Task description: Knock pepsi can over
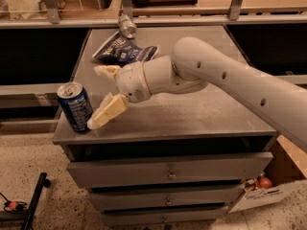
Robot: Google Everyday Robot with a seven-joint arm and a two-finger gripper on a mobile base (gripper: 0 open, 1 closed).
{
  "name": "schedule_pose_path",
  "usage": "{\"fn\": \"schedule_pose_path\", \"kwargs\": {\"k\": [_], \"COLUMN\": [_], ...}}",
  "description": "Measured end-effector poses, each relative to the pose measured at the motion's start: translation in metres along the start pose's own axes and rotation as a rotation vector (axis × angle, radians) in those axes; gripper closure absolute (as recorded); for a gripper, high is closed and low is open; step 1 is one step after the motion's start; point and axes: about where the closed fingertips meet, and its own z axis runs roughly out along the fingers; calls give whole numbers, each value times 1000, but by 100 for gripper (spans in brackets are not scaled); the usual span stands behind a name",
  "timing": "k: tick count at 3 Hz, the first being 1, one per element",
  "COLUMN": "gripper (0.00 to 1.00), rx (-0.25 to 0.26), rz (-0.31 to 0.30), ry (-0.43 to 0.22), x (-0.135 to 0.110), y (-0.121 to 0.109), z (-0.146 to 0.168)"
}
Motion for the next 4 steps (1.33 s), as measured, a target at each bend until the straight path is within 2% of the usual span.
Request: {"fn": "schedule_pose_path", "kwargs": {"k": [2,3,4], "gripper": [0,0,0], "rx": [-47,-47,-42], "rz": [56,73,62], "ry": [-20,-65,-90], "x": [5,9,8], "y": [15,21,24], "z": [12,20,27]}}
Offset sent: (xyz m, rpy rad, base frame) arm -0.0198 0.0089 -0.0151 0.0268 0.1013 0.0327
